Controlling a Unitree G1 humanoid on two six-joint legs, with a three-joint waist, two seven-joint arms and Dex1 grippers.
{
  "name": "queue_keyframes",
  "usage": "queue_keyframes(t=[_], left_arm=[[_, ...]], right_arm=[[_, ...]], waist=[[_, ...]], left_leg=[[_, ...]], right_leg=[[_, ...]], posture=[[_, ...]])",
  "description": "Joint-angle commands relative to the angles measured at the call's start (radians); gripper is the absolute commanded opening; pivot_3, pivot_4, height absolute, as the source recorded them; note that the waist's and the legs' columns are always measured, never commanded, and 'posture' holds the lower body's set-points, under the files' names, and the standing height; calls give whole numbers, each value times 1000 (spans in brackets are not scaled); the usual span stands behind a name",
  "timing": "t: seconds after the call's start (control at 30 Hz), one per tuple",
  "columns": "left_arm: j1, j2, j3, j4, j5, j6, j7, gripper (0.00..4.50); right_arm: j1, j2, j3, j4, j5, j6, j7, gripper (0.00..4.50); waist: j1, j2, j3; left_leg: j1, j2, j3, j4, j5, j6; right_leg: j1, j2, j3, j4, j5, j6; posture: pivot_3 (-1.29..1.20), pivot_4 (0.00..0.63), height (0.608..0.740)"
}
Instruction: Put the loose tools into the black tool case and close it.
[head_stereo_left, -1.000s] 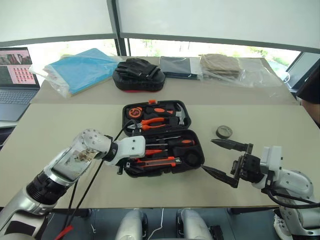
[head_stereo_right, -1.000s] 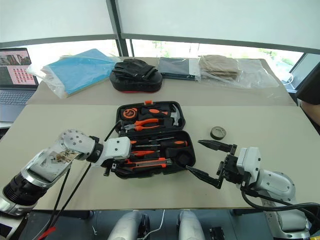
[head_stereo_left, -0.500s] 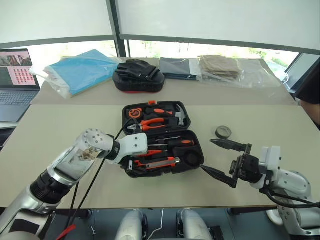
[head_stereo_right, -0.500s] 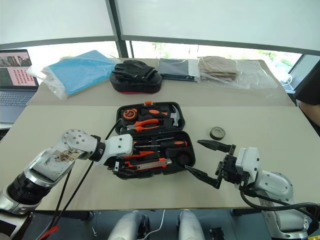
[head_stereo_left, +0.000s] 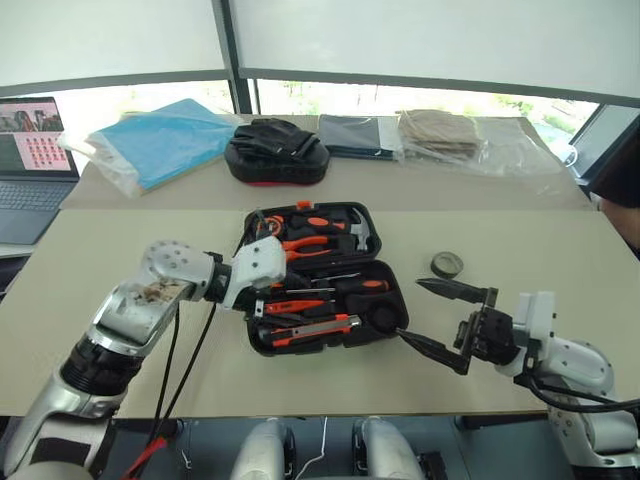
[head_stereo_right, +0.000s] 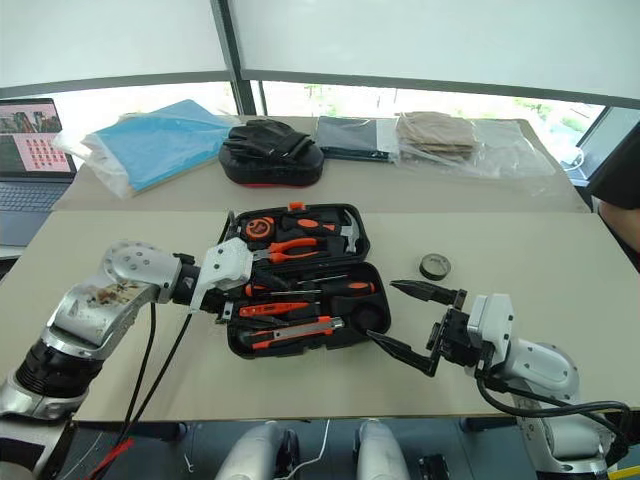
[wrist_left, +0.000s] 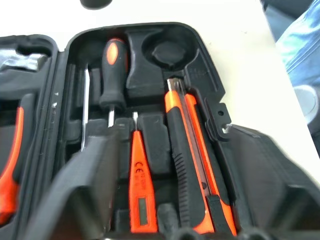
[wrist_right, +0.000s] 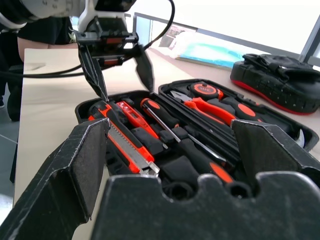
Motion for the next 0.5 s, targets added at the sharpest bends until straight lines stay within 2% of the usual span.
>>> queue_keyframes(t=[0.03, 0.2, 0.4, 0.5], left_arm=[[55, -22, 24, 50, -9, -100, -11, 1711], [107, -48, 13, 115, 36, -203, 17, 11], [135, -81, -18, 153, 81, -239, 56, 11], [151, -95, -40, 152, 92, -135, 104, 11]], right_arm=[[7, 7, -11, -21, -5, -24, -6, 4500], [22, 10, -16, -28, -7, -25, -10, 4500], [27, 7, -20, -34, -2, -19, -12, 4500], [29, 7, -18, -40, -1, -17, -14, 4500]], waist=[[2, 0, 0], [6, 0, 0], [12, 0, 0], [14, 1, 0]], left_leg=[[0, 0, 0, 0, 0, 0], [0, 0, 0, 1, 0, 0], [2, 0, 0, 1, 0, 0], [3, 0, 0, 1, 1, 1]], right_leg=[[0, 0, 0, 0, 0, 0], [0, -1, -1, 0, 0, 0], [2, -2, -1, 0, 0, 0], [3, -2, -1, 0, 0, 1]], posture=[[0, 150, 740], [0, 150, 740], [0, 150, 740], [0, 150, 740]])
